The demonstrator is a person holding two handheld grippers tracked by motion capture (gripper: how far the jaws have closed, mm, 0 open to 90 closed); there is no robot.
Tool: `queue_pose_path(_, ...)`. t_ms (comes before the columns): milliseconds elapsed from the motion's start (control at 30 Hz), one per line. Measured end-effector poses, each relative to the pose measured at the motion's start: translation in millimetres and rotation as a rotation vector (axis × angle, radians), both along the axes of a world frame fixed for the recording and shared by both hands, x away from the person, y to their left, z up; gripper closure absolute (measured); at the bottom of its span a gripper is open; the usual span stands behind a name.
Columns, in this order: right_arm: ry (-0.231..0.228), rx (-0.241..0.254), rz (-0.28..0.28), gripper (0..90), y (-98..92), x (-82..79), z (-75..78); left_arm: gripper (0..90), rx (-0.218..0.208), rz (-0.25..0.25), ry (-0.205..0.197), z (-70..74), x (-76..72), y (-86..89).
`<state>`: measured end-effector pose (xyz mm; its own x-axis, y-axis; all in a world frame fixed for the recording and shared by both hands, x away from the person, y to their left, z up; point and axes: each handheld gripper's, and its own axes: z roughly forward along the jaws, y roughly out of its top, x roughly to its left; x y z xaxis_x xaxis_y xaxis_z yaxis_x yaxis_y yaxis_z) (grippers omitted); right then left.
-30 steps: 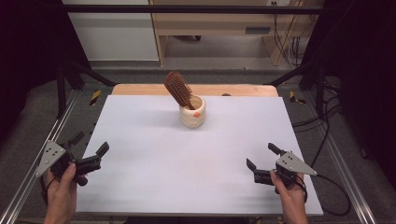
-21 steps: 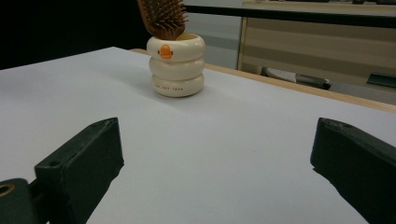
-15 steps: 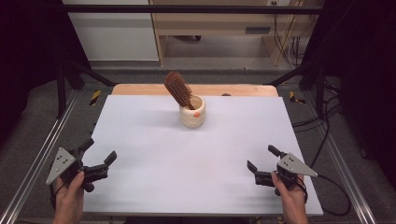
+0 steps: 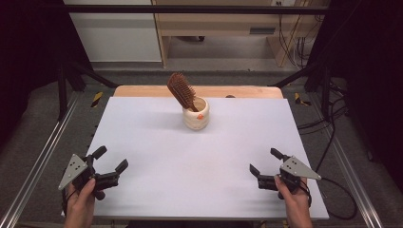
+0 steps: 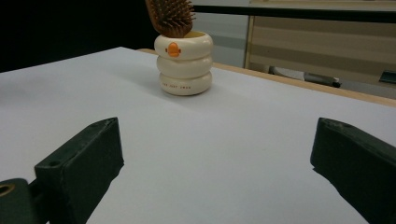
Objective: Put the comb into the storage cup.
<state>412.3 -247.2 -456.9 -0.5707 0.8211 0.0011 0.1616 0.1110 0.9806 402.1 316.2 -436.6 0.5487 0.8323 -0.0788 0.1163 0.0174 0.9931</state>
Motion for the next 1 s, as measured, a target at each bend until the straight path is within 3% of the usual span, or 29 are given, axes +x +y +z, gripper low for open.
queue_pose_path(500, 0.005, 0.005, 0.024, 2.6, 10.6, 1.7, -0.7, 1.5, 0.017, -0.049, 0.009, -5.3, -12.9, -20.9)
queue_pose_path(633, 0.005, 0.02, 0.017, 2.4, 11.8, 3.3, -0.4, 1.6, 0.018, -0.029, 0.007, -5.1, -16.4, -27.6)
queue_pose_path(800, -0.001, 0.032, 0.015, 2.3, 14.0, 4.2, 0.9, 1.8, -0.049, 0.001, 0.025, -6.3, -14.0, -28.8)
queue_pose_path(900, 0.003, 0.029, 0.019, 2.2, 15.2, 4.3, 0.6, 1.7, -0.018, 0.007, 0.039, -10.5, -12.6, -25.0)
queue_pose_path(1000, 0.004, 0.028, 0.015, 2.3, 15.5, 4.9, 0.3, 1.9, -0.036, 0.019, 0.041, -9.6, -12.7, -17.4)
